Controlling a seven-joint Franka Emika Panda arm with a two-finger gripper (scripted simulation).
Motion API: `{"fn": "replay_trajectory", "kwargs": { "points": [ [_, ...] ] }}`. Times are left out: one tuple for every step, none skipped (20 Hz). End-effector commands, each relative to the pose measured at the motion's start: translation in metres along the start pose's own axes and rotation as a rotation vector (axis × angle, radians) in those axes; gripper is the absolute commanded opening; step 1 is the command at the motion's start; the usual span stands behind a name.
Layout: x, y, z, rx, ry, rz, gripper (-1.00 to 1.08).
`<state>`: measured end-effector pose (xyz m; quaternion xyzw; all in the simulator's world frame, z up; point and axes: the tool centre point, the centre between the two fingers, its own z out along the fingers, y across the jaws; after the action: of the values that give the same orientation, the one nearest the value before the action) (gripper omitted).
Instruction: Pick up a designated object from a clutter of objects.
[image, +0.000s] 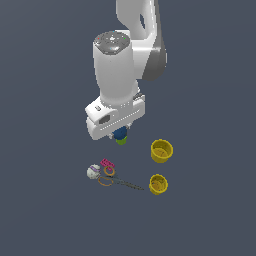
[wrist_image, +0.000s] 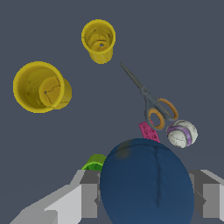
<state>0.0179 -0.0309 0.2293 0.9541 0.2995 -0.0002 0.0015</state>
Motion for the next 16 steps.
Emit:
{"fn": "replay_trajectory", "kwargs": {
  "points": [
    [0.016, 0.001, -0.019, 0.001, 0.000, 0.000, -1.00],
    [0.021, 0.001, -0.026, 0.001, 0.000, 0.000, -1.00],
    [0.027, 0.002, -0.032, 0.001, 0.000, 0.000, -1.00],
    [0.033, 0.002, -0.039, 0.001, 0.000, 0.000, -1.00],
    [0.038, 0.002, -0.045, 0.001, 0.000, 0.000, -1.00],
    [0.043, 0.003, -0.051, 0.001, 0.000, 0.000, -1.00],
    [0.049, 0.003, -0.057, 0.001, 0.000, 0.000, -1.00],
    [0.054, 0.004, -0.063, 0.001, 0.000, 0.000, -1.00],
    [0.059, 0.004, -0.069, 0.002, 0.001, 0.000, -1.00],
    [0.064, 0.005, -0.074, 0.002, 0.001, 0.000, -1.00],
    [0.068, 0.005, -0.080, 0.002, 0.001, 0.000, -1.00],
    [0.073, 0.005, -0.085, 0.002, 0.001, 0.000, -1.00],
    [0.078, 0.006, -0.090, 0.002, 0.001, 0.000, -1.00],
    [0.082, 0.006, -0.095, 0.002, 0.001, 0.000, -1.00],
    [0.086, 0.007, -0.100, 0.002, 0.001, -0.001, -1.00],
    [0.091, 0.007, -0.104, 0.002, 0.001, -0.001, -1.00]
  ]
}}
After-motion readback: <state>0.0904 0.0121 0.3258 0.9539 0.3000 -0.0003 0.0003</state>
